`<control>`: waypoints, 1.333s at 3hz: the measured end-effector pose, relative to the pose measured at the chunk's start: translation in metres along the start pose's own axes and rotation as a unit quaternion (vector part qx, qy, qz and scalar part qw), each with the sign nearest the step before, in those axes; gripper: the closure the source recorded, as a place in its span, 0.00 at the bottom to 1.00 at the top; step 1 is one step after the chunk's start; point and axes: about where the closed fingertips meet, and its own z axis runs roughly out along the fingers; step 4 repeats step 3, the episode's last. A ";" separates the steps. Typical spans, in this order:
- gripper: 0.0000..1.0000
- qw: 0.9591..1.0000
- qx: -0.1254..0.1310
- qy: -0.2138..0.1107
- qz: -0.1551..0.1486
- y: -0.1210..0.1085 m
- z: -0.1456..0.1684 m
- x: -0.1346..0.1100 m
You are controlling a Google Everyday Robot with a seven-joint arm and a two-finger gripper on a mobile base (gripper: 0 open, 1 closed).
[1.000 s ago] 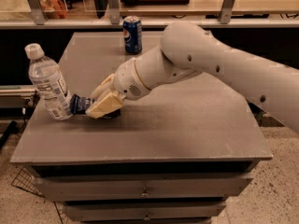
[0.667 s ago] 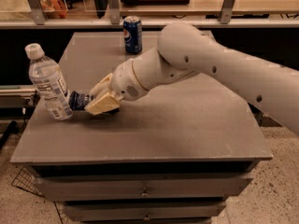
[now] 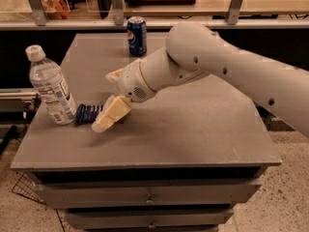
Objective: Move rxbar blueberry near blue plastic bottle
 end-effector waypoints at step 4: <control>0.00 0.991 0.106 -0.078 0.014 -0.070 -0.187 0.028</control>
Offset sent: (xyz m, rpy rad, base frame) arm 0.0844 -0.1938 0.0934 0.2482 -0.1096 -0.1503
